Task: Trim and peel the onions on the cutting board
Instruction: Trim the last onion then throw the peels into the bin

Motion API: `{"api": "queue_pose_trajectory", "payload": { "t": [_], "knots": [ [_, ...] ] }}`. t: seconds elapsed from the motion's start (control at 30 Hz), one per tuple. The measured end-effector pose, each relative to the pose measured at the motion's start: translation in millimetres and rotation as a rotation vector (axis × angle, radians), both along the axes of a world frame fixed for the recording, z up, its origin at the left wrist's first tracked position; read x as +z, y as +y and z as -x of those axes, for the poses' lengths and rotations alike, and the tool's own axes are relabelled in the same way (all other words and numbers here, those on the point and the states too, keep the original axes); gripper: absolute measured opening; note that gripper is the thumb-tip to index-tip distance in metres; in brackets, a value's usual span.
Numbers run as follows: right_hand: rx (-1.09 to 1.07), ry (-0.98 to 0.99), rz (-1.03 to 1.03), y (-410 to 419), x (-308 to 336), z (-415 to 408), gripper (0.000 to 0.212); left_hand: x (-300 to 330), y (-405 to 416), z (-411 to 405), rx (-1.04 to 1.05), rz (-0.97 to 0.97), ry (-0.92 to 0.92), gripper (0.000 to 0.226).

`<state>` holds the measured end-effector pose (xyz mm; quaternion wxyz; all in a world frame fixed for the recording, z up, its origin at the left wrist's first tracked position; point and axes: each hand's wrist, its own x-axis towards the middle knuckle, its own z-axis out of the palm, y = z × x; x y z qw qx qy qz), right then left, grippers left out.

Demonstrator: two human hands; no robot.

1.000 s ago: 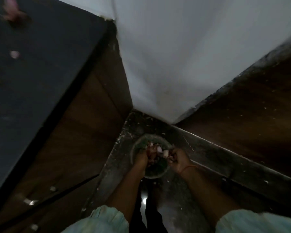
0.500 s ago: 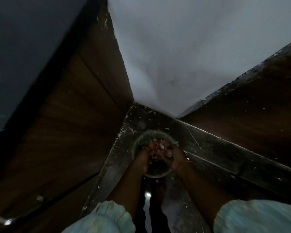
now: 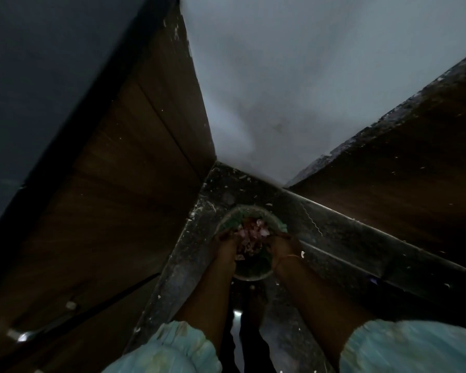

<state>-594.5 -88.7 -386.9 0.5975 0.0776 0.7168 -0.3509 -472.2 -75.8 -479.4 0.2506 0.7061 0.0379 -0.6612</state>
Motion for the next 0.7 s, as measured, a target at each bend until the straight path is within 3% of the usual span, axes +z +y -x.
{"api": "queue_pose_trajectory", "payload": {
  "t": [0.1,0.27,0.37,0.43,0.5,0.57,0.7],
  "knots": [
    [0.046,0.018,-0.019,6.2,-24.1,0.6,0.029,52.6,-10.6,3.4,-0.063,0.033,0.014,0.04],
    [0.072,0.109,0.006,7.3,15.6,-4.2,0.02,75.4,-6.7,13.8,-0.231,-0.018,0.077,0.048],
    [0.125,0.059,0.017,8.7,43.8,-8.3,0.006,132.9,-10.2,21.1,-0.269,0.046,0.117,0.044],
    [0.172,0.036,0.063,2.6,61.8,-11.3,0.016,161.1,-14.8,25.9,-0.325,0.094,0.106,0.044],
    [0.184,0.066,0.126,-4.2,65.5,-10.4,0.042,196.2,-21.3,27.0,-0.378,0.14,0.08,0.042],
    [0.206,0.119,0.204,-17.0,115.2,-17.9,0.049,244.2,-34.8,27.7,-0.41,0.205,0.095,0.042],
    [0.193,0.193,0.391,-46.0,217.2,-44.8,0.028,338.3,-64.6,15.9,-0.464,0.443,-0.035,0.044]
  ]
}}
